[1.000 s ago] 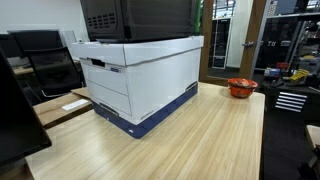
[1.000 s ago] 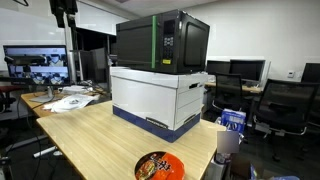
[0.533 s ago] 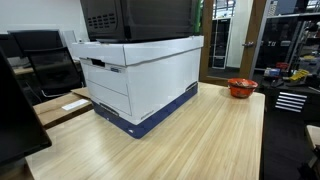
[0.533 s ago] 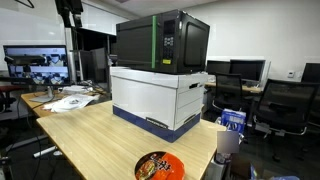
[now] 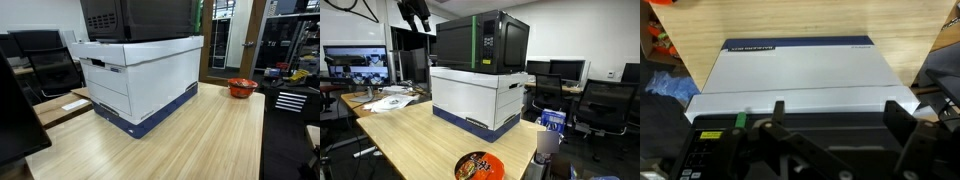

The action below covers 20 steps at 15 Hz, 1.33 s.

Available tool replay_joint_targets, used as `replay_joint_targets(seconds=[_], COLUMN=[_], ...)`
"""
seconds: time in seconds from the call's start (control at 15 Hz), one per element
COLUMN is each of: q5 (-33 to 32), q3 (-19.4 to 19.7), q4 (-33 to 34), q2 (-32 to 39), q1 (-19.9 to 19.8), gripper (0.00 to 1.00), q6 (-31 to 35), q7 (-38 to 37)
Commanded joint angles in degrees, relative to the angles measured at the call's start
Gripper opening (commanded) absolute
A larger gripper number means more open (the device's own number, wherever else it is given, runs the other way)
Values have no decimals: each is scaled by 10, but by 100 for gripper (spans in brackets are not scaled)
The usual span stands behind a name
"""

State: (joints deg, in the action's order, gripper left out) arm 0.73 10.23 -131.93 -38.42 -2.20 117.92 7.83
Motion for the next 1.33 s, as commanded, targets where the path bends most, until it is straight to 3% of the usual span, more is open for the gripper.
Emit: replay_joint_targets(seconds=[0.0, 0.53, 0.93, 1.27], q5=[-8, 22, 48, 68], q3=[29, 107, 151, 187], q4=[-23, -80, -107, -94], q2=[20, 52, 91, 136], q1=[0, 45, 101, 145], gripper=[100, 100, 100, 100], q6=[96, 324, 510, 583], q7=[79, 241, 225, 203])
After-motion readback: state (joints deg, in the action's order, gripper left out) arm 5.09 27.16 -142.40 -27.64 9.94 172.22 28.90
